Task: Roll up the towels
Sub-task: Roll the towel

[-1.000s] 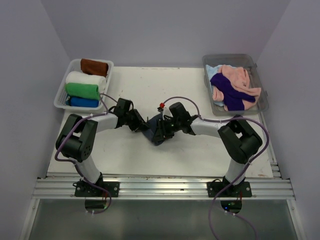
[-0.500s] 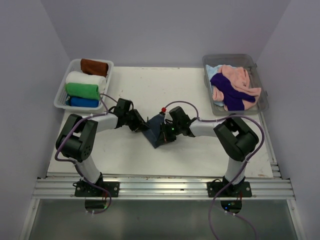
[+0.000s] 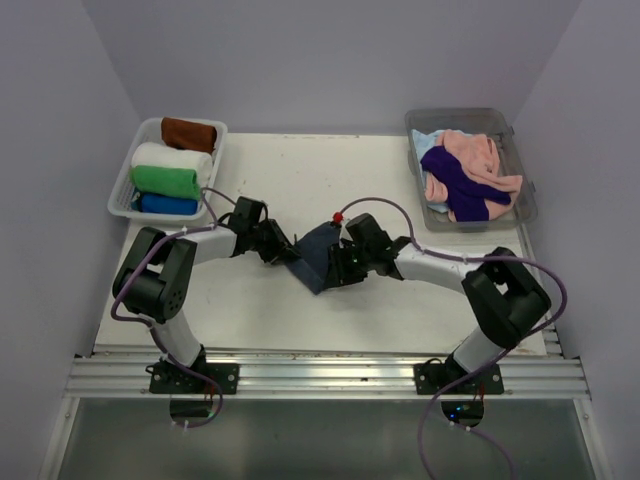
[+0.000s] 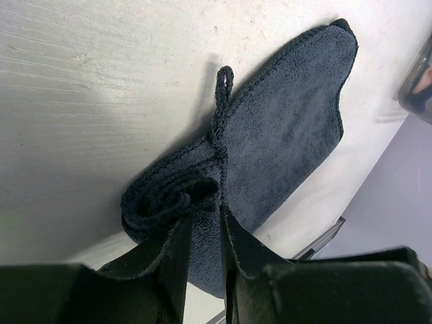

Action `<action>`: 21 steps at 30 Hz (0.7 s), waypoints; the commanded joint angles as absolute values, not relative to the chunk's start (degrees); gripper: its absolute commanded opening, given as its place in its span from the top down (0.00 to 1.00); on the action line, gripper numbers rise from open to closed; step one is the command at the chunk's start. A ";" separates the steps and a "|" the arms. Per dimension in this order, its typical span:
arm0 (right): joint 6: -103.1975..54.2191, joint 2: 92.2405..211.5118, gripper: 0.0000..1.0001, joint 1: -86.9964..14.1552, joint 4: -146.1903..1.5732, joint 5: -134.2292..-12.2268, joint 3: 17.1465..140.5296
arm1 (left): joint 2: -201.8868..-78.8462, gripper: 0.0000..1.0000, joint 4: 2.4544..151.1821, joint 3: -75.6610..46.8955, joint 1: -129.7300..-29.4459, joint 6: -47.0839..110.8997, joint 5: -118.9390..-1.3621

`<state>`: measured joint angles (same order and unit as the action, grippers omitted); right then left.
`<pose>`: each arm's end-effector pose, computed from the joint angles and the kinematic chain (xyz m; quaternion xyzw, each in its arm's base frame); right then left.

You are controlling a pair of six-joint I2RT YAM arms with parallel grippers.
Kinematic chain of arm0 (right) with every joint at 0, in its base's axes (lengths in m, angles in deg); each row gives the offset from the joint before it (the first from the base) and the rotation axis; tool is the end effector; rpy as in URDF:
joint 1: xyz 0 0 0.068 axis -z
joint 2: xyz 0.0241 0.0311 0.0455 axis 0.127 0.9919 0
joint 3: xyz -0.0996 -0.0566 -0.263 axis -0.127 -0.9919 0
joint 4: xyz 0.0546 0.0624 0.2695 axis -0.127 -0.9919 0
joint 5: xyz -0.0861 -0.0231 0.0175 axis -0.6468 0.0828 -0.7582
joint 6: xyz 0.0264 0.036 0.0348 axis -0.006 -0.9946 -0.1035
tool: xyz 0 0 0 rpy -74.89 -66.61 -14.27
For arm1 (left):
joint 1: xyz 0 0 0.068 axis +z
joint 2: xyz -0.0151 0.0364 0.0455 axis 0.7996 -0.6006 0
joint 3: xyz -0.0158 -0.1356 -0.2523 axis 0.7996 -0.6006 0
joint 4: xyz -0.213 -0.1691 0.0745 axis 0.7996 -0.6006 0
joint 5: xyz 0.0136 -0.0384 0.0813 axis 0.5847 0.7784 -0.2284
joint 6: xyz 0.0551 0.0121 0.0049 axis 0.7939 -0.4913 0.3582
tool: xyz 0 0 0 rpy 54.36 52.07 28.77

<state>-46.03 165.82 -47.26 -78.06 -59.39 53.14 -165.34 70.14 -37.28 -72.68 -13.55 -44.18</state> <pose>0.2545 0.2323 0.1578 -0.1550 0.9164 0.3277 0.1697 0.3210 -0.1316 0.1265 -0.2412 0.9047 -0.3362 0.1019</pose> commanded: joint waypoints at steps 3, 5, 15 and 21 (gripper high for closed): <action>-37.81 157.72 0.62 -56.31 -91.13 -81.46 59.88 | -167.18 0.73 66.63 -37.68 -72.86 -10.13 -47.41; -35.52 157.98 0.62 -59.57 -92.01 -85.95 62.61 | -167.09 0.73 66.63 -37.68 -72.86 -10.13 -47.49; -28.75 168.26 0.61 -64.77 -89.91 -88.60 70.61 | -166.91 0.73 66.45 -38.12 -72.86 -10.48 -47.67; -27.43 171.52 0.60 -65.04 -85.87 -91.41 69.65 | -167.44 0.73 66.45 -38.12 -72.86 -10.74 -47.49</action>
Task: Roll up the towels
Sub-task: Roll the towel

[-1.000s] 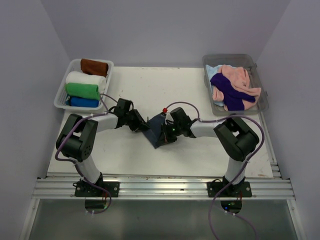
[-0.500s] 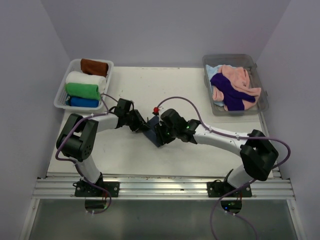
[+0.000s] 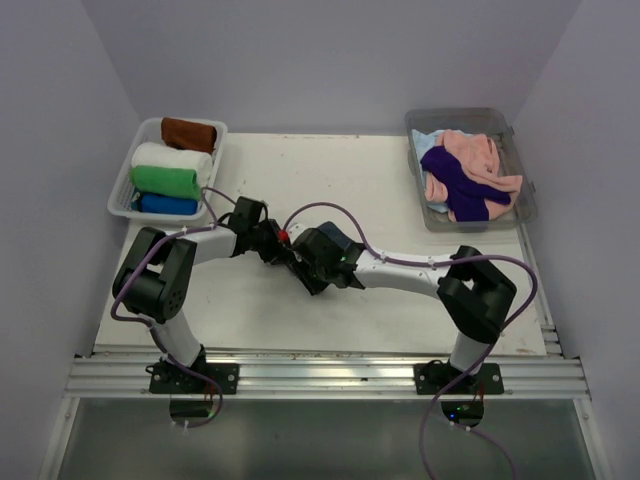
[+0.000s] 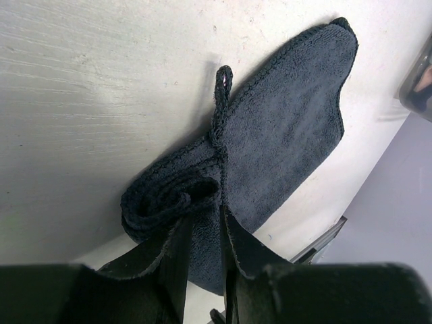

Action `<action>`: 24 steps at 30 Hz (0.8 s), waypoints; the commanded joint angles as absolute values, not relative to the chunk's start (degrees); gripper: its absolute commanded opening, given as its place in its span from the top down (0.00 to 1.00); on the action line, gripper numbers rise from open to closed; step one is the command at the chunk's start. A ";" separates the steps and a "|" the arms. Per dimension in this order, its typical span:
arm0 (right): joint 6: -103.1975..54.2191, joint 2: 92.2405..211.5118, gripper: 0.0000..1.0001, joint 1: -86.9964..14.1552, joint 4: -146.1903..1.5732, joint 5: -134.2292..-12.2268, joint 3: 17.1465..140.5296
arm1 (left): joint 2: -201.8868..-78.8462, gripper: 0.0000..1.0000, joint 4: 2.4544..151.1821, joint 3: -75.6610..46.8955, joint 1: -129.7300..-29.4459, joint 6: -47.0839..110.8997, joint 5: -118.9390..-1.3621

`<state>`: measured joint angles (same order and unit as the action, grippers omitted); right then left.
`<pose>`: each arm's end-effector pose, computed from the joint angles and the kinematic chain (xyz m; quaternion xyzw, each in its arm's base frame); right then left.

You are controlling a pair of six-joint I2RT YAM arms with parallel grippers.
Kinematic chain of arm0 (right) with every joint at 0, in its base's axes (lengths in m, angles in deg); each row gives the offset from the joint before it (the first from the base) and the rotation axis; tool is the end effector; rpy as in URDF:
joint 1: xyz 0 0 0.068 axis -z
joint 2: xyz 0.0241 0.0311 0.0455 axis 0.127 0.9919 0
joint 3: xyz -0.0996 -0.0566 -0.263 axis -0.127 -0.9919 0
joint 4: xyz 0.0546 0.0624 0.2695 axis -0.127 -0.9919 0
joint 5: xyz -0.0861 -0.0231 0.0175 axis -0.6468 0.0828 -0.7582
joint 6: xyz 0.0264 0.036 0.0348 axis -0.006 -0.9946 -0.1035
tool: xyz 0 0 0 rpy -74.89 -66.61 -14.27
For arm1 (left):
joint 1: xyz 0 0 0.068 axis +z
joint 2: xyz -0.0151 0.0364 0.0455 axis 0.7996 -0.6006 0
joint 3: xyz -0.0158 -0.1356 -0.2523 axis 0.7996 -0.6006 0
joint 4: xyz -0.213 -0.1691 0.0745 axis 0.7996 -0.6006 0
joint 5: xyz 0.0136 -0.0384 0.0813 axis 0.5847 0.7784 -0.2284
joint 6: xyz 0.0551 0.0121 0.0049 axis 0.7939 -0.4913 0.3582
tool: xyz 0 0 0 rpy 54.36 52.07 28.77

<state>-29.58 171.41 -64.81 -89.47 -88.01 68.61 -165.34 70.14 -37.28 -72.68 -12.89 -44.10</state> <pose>0.2146 0.3281 0.1921 -0.3486 0.8801 0.1320 0.2942 0.3210 -0.1316 0.1266 -0.2358 0.9060 -0.3361 0.1034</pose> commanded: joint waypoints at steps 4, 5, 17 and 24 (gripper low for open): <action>-26.38 173.54 0.60 -65.48 -83.67 -95.97 68.07 | -167.53 0.73 66.36 -38.04 -72.78 -10.74 -47.41; -26.38 173.80 0.55 -65.65 -83.32 -96.77 67.81 | -167.53 0.73 66.45 -38.12 -72.86 -10.83 -47.41; -28.57 177.50 0.60 -67.76 -78.66 -102.22 62.62 | -167.00 0.72 65.93 -37.95 -72.78 -10.83 -47.32; -32.00 174.51 0.95 -66.89 -77.61 -97.41 60.42 | -162.79 0.57 64.26 -37.69 -72.25 -10.39 -46.79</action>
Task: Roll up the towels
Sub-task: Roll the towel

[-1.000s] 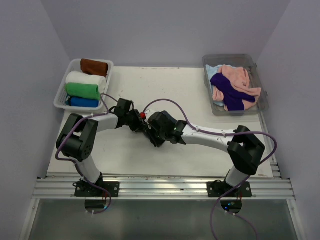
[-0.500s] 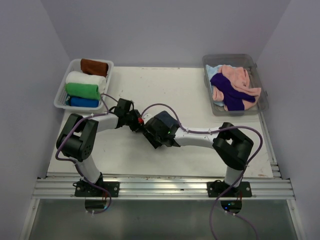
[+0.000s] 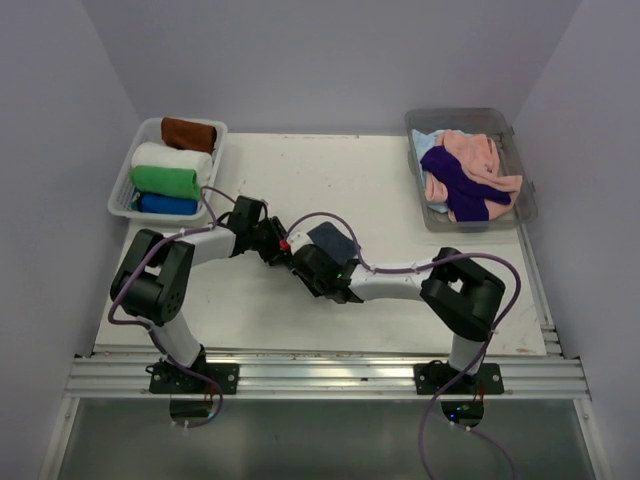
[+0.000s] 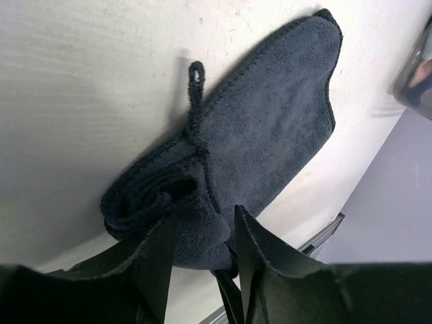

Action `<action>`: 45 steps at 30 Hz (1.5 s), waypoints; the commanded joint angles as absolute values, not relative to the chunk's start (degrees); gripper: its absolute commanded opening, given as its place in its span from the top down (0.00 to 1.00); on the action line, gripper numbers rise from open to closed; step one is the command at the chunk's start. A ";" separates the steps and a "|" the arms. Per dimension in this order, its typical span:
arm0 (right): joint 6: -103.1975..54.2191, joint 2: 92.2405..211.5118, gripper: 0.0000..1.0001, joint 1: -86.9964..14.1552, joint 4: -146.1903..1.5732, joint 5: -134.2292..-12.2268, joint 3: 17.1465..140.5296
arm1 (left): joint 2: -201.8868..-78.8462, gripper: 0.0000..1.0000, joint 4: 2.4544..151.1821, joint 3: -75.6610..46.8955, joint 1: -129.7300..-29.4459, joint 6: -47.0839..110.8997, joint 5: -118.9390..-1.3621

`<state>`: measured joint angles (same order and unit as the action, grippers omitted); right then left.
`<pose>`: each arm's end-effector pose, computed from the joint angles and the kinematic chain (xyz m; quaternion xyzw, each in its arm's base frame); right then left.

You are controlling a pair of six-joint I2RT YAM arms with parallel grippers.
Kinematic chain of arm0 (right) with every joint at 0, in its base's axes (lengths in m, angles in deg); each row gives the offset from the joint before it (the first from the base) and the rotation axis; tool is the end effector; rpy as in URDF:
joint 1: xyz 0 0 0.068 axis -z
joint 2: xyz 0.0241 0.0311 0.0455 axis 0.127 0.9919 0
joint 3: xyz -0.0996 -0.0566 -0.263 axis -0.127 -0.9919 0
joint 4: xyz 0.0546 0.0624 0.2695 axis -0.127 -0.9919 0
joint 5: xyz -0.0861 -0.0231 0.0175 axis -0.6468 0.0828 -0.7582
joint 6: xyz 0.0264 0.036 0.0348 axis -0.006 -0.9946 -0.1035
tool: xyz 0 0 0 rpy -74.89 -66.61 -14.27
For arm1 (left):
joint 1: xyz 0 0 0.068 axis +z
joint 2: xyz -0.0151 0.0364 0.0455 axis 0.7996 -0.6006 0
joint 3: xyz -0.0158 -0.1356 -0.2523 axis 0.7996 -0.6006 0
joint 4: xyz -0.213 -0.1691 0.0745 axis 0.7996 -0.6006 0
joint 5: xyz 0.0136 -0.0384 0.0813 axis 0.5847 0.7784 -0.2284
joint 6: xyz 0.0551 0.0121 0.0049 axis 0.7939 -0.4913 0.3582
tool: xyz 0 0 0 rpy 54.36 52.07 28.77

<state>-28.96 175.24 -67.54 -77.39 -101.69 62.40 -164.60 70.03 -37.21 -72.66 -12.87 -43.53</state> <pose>0.2056 0.3314 0.1499 -0.3291 0.8686 0.0541 0.3664 0.3208 -0.1318 0.1311 -0.2324 0.9042 -0.3427 0.1052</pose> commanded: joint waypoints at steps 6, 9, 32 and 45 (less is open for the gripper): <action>-33.76 173.81 0.99 -64.43 -74.71 -86.60 59.20 | -155.85 0.43 60.31 -35.84 -70.85 -8.99 -47.14; -34.99 173.37 1.00 -63.11 -72.95 -81.06 58.05 | -153.38 0.32 59.25 -35.58 -69.79 -8.28 -46.44; -55.02 180.65 1.00 -44.65 -59.96 -37.02 55.24 | -146.35 0.27 63.02 -45.68 -65.74 -9.51 -42.84; -63.03 186.46 1.00 -40.61 -56.42 -31.56 54.88 | -151.97 0.34 69.97 -45.77 -71.45 -12.41 -43.71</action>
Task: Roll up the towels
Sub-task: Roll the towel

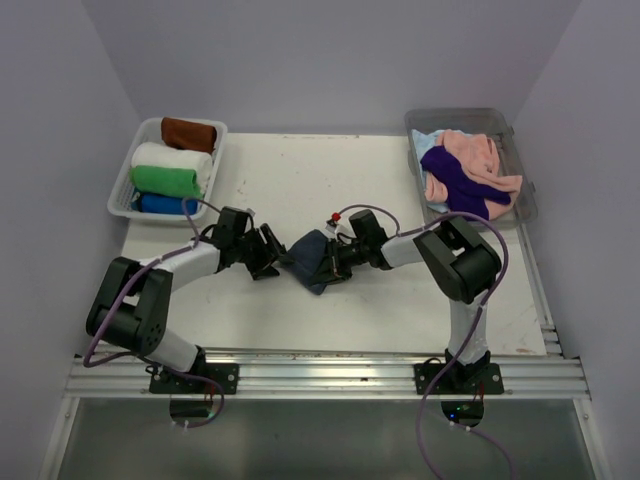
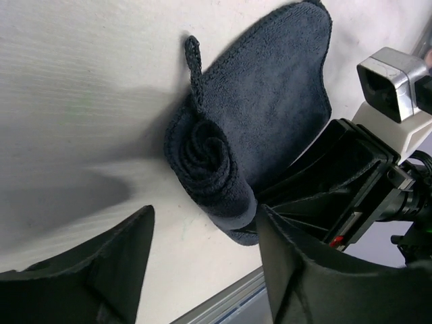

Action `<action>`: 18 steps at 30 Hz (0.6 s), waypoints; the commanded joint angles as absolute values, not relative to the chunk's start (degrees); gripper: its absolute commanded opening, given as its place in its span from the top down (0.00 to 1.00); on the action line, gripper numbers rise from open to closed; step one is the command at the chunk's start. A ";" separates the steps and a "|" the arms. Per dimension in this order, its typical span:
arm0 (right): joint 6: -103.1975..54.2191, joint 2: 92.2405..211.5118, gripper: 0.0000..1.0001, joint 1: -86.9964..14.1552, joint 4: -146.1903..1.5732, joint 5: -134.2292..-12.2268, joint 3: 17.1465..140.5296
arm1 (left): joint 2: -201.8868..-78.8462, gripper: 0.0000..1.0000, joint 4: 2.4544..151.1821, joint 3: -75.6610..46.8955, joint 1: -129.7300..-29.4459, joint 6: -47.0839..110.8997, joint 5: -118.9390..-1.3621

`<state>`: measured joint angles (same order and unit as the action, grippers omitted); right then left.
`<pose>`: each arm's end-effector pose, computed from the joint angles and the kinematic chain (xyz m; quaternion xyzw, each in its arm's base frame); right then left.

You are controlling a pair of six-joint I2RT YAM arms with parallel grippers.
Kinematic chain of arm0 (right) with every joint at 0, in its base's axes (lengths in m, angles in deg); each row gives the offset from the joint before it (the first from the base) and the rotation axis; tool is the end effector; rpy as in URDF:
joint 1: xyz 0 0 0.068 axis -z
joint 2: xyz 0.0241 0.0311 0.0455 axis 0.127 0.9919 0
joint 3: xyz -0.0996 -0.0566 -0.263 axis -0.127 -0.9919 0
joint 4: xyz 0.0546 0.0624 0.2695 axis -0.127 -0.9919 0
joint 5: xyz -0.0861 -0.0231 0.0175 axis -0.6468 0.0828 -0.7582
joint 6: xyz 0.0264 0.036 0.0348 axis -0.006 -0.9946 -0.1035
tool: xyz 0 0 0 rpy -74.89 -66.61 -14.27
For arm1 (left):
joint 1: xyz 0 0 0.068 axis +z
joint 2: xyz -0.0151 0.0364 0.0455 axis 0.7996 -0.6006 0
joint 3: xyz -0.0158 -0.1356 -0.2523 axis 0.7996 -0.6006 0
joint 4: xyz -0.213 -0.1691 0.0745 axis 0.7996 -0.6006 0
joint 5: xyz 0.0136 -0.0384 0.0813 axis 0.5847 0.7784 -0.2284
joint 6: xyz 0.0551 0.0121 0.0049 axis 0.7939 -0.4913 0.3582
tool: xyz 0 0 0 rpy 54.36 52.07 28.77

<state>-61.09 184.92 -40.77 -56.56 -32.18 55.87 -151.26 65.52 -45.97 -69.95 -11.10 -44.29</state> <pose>0.3031 0.2362 0.0896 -0.0795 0.8557 0.5105 0.0276 0.2773 -0.1010 0.1522 -0.2419 0.9027 -0.3338 0.1229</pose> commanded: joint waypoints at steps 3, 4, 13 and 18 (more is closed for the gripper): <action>-63.11 186.28 1.00 -40.34 -56.24 -31.39 54.62 | -152.06 0.40 69.88 -45.77 -73.21 -13.29 -45.38; -63.20 186.02 1.00 -40.17 -56.33 -31.39 54.62 | -151.97 0.41 69.79 -46.03 -73.65 -13.55 -46.17; -63.20 186.02 1.00 -39.90 -56.51 -31.21 54.97 | -153.90 0.52 70.85 -45.51 -74.18 -13.82 -48.37; -63.20 186.28 1.00 -39.64 -56.86 -30.86 55.32 | -156.01 0.56 71.20 -43.66 -74.27 -13.82 -49.43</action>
<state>-63.08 185.21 -40.16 -55.79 -31.57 55.63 -154.87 68.52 -45.84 -73.91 -13.22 -47.55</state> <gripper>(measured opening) 0.117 0.445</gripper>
